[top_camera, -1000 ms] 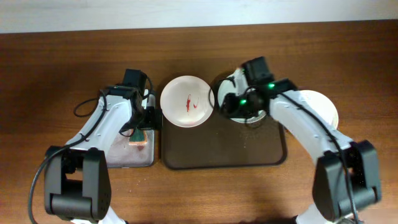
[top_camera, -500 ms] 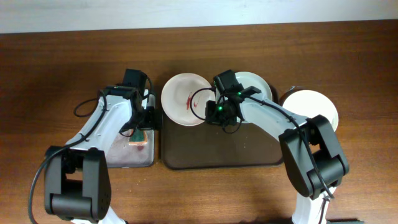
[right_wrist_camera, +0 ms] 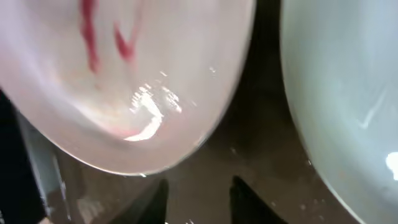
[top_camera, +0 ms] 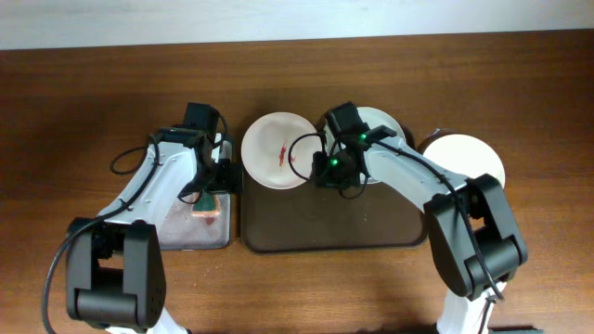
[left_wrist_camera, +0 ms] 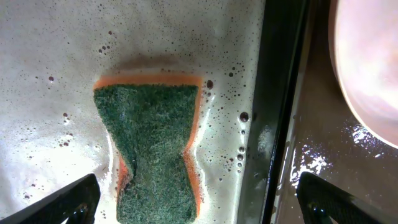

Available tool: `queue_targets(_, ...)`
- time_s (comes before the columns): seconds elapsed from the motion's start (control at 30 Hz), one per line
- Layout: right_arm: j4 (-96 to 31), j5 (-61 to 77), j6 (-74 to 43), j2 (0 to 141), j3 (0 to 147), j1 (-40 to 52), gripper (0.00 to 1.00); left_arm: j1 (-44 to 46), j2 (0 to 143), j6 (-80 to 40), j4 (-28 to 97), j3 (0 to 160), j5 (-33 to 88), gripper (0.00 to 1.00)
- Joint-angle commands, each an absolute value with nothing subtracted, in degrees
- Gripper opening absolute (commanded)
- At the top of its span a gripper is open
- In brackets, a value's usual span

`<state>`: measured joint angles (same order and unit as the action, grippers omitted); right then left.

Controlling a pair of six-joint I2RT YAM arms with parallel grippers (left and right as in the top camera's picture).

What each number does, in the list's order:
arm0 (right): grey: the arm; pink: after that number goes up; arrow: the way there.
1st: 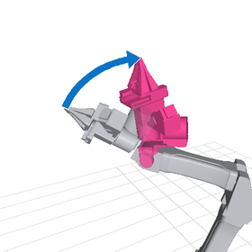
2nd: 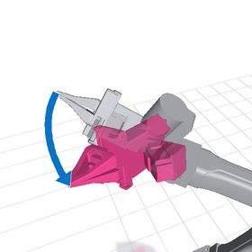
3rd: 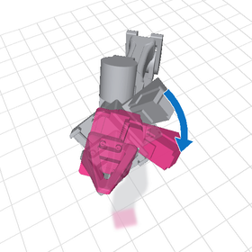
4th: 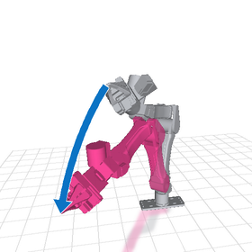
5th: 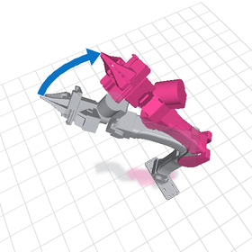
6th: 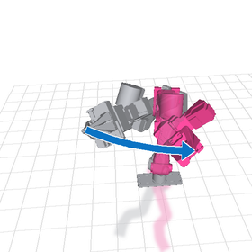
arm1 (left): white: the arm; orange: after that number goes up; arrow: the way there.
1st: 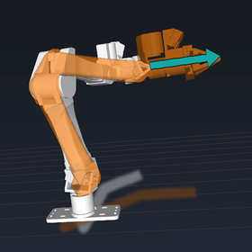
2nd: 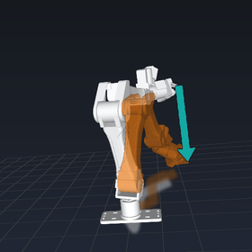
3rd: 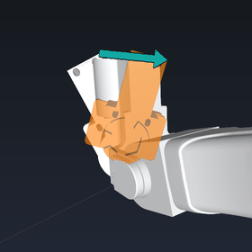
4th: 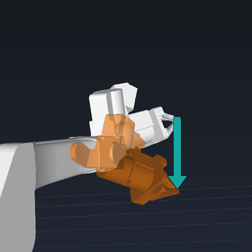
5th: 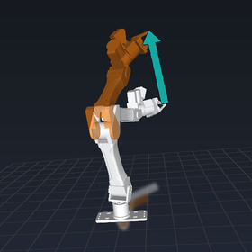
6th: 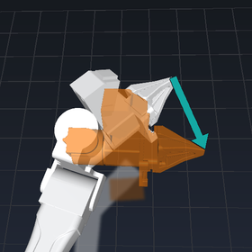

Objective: Clean dirty plates on tray and stack at the side
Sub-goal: 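Move the right gripper to the rim of the left white plate, then drag the left white plate toward the tray center with the right gripper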

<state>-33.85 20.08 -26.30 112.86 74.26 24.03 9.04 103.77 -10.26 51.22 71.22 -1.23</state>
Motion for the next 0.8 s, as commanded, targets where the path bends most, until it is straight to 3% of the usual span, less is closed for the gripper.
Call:
queue_targets(0.0, -32.6, 21.0, -25.5, 111.0, 75.4, 24.1, 0.38, 9.1, 103.7, -10.2, 51.3, 71.9, -0.8, 1.00)
queue_targets(0.17, -31.6, 18.6, -26.0, 112.4, 75.4, 26.3, 0.41, 9.1, 103.7, -10.2, 51.3, 71.9, -0.8, 1.00)
queue_targets(0.3, -29.7, 17.7, -29.6, 114.4, 75.4, 26.8, 0.20, 9.1, 103.7, -10.2, 51.3, 71.9, -0.8, 1.00)
queue_targets(0.77, -28.5, 15.6, -35.0, 114.9, 75.4, 27.0, 0.21, 9.1, 103.7, -10.2, 51.3, 71.9, -0.8, 0.99)
